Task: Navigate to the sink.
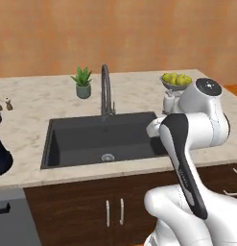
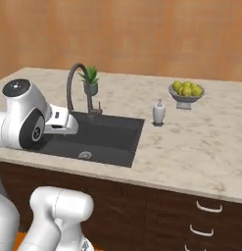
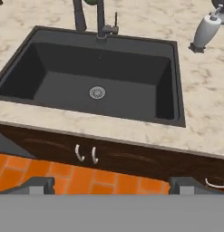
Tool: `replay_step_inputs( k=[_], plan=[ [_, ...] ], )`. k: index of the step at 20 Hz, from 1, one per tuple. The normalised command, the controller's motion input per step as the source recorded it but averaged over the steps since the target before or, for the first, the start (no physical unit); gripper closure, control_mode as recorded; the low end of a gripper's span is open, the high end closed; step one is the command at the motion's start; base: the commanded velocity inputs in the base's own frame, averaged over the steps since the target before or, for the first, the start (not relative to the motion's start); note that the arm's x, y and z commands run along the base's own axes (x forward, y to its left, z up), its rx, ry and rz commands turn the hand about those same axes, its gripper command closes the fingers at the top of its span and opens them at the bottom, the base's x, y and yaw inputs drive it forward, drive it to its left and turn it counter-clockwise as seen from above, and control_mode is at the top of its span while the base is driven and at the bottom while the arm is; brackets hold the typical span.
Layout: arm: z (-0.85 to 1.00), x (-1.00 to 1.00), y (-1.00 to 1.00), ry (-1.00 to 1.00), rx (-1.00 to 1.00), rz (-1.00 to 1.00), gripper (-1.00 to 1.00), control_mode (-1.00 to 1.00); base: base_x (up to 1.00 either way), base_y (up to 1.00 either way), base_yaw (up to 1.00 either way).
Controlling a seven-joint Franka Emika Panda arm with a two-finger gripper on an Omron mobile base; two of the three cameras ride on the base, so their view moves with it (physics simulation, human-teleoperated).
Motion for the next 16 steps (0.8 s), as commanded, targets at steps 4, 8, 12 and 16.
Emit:
replay_step_inputs(
  k=[4, 8, 12, 16],
  plan=[
    [0.0, 0.0, 0.0, 0.0, 0.0, 0.0, -1.0, 1.0, 1.0, 0.45, -0.43],
    [0.0, 0.0, 0.0, 0.0, 0.0, 0.0, -1.0, 1.0, 0.43, 0.08, -0.18],
    [0.0, 0.0, 0.0, 0.0, 0.0, 0.0, -1.0, 1.0, 0.0, 0.0, 0.0],
    [0.0, 0.0, 0.0, 0.0, 0.0, 0.0, -1.0, 1.0, 0.0, 0.0, 0.0]
  ],
)
